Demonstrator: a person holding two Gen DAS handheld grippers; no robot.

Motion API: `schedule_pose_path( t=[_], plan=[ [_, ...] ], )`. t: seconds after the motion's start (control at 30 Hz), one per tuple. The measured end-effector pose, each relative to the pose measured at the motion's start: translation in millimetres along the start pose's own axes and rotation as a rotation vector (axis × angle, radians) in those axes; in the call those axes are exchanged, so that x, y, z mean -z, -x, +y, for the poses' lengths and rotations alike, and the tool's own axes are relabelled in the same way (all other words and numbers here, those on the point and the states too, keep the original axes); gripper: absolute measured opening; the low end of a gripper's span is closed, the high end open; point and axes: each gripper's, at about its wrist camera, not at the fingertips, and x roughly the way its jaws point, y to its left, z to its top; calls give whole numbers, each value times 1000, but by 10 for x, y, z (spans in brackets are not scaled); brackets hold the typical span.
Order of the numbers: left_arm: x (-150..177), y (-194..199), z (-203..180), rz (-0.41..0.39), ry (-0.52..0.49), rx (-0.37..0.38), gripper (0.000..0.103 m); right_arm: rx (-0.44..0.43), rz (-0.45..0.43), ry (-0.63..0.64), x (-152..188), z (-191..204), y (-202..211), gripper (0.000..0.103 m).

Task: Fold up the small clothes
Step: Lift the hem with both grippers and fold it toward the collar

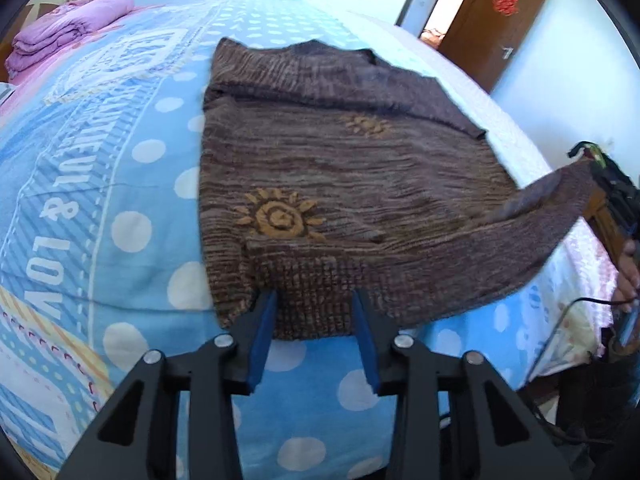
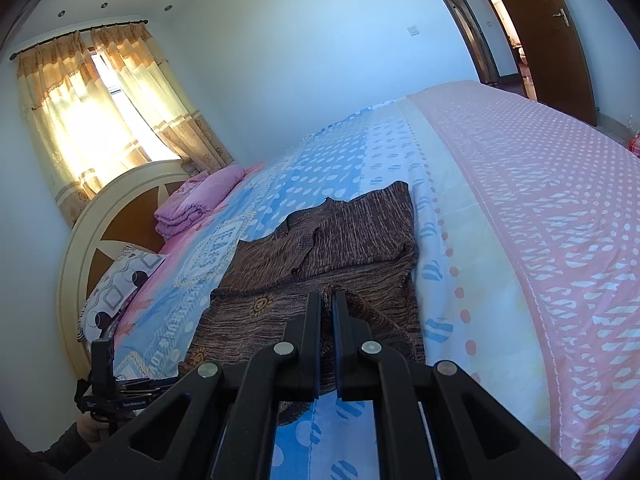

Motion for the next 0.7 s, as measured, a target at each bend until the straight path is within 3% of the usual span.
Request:
schedule_pose_path(
  t=[0.1, 0.13, 0.17, 0.3, 0.43, 0.7],
  plan=[
    [-12, 3, -7, -15, 2, -16, 39, 2, 2, -1, 9, -6, -7, 4],
    [-11, -4, -16, -19, -9, -18, 33, 3, 4, -1, 14, -8, -15, 4],
    [-9, -11, -32, -29, -32, -46, 3, 4, 6, -1, 22, -8, -26, 4],
    [-15, 103, 9, -79, -42, -38, 4, 6, 8, -3, 38, -13, -35, 4],
    [-120, 473, 114, -172, -12, 4, 4, 5, -15, 0, 5, -7, 2, 4],
    [-621, 889, 245, -291, 40, 76, 4, -10, -47, 6, -240, 53, -74, 4]
  ],
)
